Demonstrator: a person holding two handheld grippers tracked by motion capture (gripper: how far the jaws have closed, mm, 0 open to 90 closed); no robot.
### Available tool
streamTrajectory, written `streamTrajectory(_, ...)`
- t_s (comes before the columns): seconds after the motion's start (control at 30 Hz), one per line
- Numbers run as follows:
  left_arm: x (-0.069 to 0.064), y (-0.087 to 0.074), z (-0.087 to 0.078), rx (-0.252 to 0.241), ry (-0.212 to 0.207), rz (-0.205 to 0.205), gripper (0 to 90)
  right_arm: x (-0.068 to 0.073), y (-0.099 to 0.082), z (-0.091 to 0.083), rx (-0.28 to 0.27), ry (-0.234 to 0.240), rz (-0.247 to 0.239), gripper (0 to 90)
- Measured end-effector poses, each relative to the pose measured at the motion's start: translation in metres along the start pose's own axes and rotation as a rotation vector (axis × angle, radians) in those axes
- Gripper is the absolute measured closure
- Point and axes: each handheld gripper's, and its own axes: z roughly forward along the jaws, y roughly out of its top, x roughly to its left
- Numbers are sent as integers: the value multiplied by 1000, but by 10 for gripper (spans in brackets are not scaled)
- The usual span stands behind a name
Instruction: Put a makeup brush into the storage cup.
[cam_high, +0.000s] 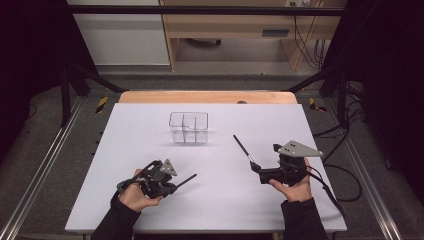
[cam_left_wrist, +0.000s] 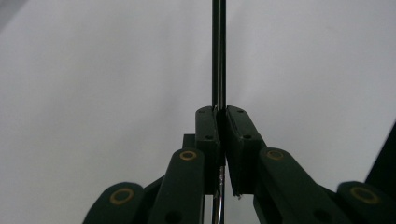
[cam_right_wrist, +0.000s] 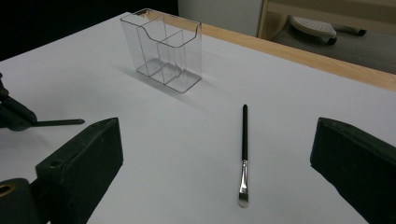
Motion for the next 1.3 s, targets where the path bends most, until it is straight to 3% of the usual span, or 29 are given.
streamTrajectory(0.23,-13,6,-18,-84,-25,58,835,8,5,-1,6,-3,-41,31)
streamTrajectory(0.4,-14,10,-24,-122,-72,75,835,17,11,1,14,-3,-80,32)
streamTrajectory(0.6,-14,12,-37,-167,-80,100,835,28,19,2,40,11,-146,34)
streamTrajectory(0.93,-13,34,-36,-149,-103,191,835,42,28,3,124,13,-262,36)
streamTrajectory(1.3,-10,51,-34,-144,-123,243,835,59,40,8,208,33,-393,34)
